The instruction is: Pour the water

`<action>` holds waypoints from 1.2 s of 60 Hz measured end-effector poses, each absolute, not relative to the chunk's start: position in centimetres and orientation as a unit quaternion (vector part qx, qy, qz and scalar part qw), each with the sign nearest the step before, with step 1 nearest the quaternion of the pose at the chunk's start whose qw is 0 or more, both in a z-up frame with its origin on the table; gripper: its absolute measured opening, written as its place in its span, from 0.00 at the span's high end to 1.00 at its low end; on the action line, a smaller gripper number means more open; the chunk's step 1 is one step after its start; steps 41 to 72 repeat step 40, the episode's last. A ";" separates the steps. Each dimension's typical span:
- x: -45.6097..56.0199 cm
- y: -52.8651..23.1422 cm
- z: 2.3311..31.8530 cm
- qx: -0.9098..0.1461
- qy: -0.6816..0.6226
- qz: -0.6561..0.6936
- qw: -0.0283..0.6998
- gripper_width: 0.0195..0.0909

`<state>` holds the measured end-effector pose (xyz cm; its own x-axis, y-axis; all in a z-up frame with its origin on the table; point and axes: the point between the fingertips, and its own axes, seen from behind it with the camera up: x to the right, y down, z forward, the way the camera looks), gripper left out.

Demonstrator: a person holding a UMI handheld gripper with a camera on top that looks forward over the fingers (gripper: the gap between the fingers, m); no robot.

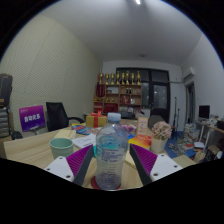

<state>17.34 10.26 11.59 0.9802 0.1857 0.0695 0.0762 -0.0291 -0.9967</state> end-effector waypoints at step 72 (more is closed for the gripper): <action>17.8 -15.5 17.1 -0.743 -0.063 0.082 0.662 0.12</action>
